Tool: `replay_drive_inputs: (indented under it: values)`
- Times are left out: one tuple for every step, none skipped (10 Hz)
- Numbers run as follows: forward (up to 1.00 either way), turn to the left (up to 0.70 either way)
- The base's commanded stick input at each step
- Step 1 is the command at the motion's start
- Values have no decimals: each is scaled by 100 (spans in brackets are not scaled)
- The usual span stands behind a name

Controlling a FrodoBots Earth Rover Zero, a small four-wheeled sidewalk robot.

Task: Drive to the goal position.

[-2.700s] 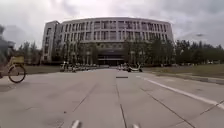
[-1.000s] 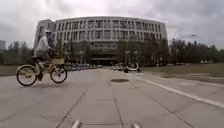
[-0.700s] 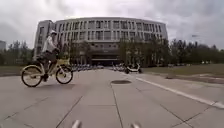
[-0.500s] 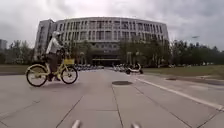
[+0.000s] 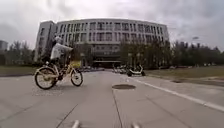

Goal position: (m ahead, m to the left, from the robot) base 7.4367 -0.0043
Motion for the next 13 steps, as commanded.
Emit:
replay_drive_inputs:
  values:
    - [85, 0]
    - [85, 0]
    - [85, 0]
    - [85, 0]
    - [85, 0]
    - [85, 0]
    - [85, 0]
    - [85, 0]
    - [85, 0]
    - [85, 0]
    - [85, 0]
    - [85, 0]
    - [85, 0]
